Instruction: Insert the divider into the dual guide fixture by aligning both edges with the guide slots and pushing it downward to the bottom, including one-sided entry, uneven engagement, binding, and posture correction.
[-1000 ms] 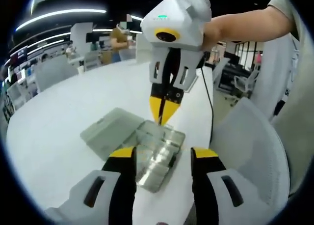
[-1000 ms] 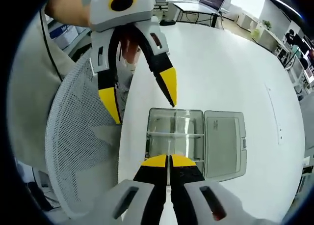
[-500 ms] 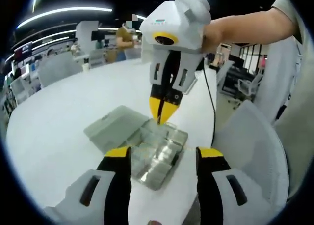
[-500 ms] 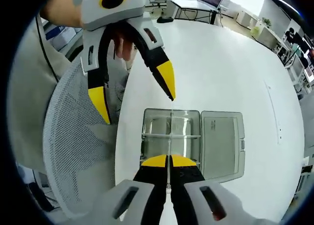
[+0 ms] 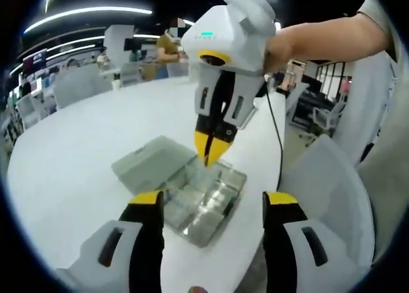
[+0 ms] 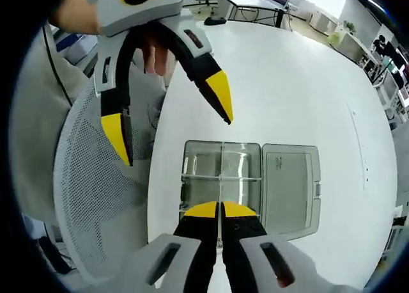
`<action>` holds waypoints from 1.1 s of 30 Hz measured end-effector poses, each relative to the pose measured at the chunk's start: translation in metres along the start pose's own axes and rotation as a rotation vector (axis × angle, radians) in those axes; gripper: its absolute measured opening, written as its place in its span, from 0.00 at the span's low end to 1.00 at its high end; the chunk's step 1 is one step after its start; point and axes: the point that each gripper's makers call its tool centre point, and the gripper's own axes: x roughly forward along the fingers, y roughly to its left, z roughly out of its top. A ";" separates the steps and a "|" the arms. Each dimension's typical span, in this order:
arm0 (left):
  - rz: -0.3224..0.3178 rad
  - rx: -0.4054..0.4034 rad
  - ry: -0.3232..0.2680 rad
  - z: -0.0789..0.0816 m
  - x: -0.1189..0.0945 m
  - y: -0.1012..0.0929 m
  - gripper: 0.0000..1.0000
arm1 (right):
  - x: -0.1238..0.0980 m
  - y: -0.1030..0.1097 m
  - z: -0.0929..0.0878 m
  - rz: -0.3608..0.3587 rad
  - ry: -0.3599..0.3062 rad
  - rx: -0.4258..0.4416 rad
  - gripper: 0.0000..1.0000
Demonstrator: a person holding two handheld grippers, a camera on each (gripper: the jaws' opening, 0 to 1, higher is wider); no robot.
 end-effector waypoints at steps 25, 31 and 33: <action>0.006 -0.028 0.004 -0.008 -0.003 0.003 0.62 | 0.012 0.000 -0.002 0.019 0.019 0.011 0.00; 0.006 -0.033 0.002 -0.008 -0.002 0.003 0.62 | 0.015 -0.002 -0.002 0.020 0.021 0.015 0.00; 0.007 -0.033 0.003 -0.008 -0.003 0.003 0.62 | 0.015 -0.003 -0.002 0.021 0.021 0.018 0.00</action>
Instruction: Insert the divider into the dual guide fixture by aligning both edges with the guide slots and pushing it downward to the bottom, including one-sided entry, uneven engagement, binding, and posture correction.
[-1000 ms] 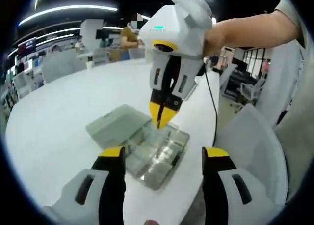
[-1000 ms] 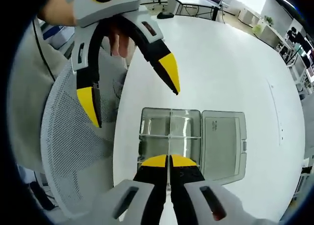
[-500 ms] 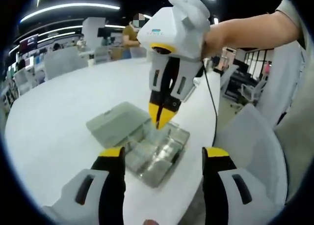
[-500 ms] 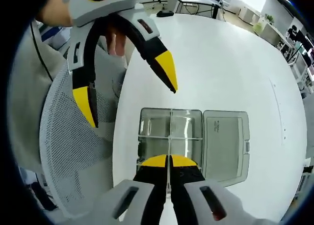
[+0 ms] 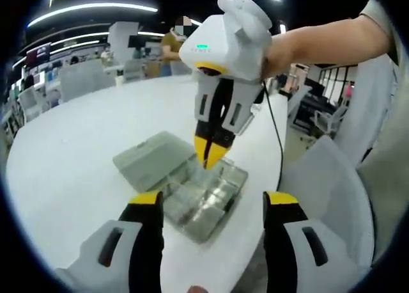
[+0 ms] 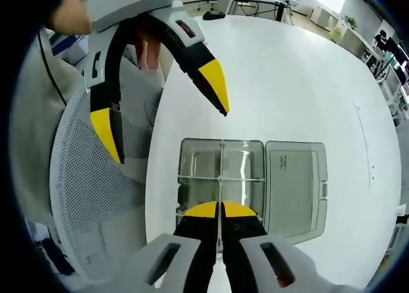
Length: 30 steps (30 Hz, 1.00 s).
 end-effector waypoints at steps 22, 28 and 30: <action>0.007 -0.008 -0.002 0.001 0.000 0.004 0.61 | 0.003 -0.002 0.001 0.006 0.009 0.014 0.00; 0.009 -0.006 -0.002 0.002 0.000 0.004 0.61 | 0.003 -0.003 0.001 0.007 0.009 0.031 0.00; 0.009 -0.005 -0.001 0.002 -0.001 0.005 0.61 | 0.004 -0.003 0.000 0.007 0.010 0.033 0.00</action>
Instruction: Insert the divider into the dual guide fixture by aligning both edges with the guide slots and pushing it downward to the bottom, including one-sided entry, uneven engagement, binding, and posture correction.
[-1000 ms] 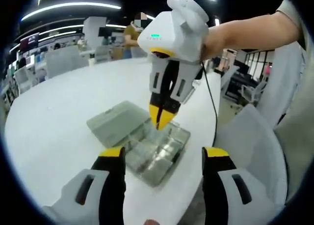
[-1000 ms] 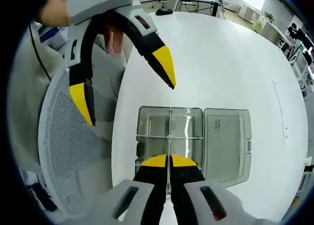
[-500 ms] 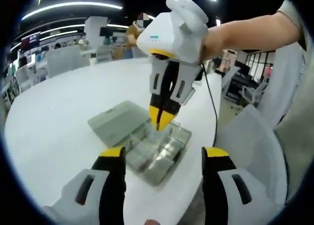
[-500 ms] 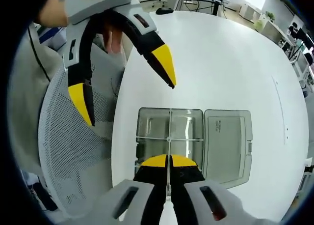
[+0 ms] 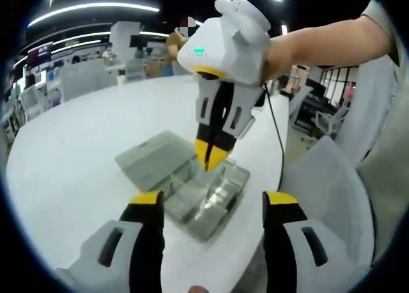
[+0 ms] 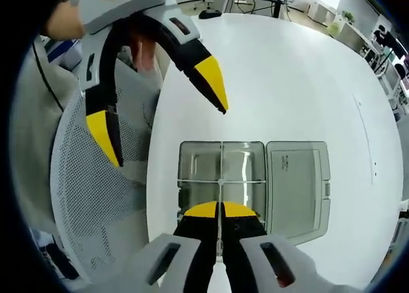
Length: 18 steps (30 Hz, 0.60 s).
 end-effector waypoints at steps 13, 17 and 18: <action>-0.001 0.004 0.004 0.000 -0.002 0.000 0.61 | 0.003 0.000 -0.001 -0.002 -0.002 -0.006 0.00; -0.001 0.004 0.004 -0.001 -0.003 0.000 0.60 | 0.006 0.002 -0.002 -0.001 -0.004 -0.004 0.00; 0.000 0.004 0.006 -0.002 -0.003 0.000 0.60 | 0.007 0.001 -0.002 -0.001 -0.005 -0.004 0.00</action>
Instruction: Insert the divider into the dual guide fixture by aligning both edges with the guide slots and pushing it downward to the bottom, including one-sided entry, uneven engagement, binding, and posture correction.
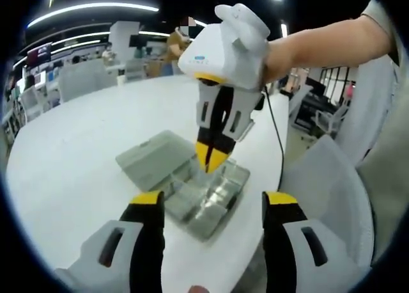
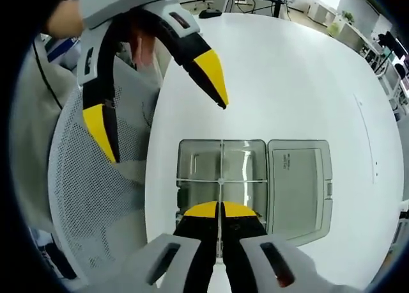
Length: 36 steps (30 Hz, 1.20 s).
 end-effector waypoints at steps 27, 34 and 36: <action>0.001 -0.011 0.005 -0.007 -0.001 -0.001 0.61 | 0.017 0.004 -0.004 -0.011 0.010 -0.016 0.00; 0.002 -0.013 0.007 -0.008 -0.001 -0.001 0.61 | 0.021 0.003 -0.005 -0.014 0.015 -0.021 0.00; 0.002 -0.013 0.007 -0.008 -0.001 0.000 0.61 | 0.022 0.003 -0.006 -0.015 0.017 -0.030 0.00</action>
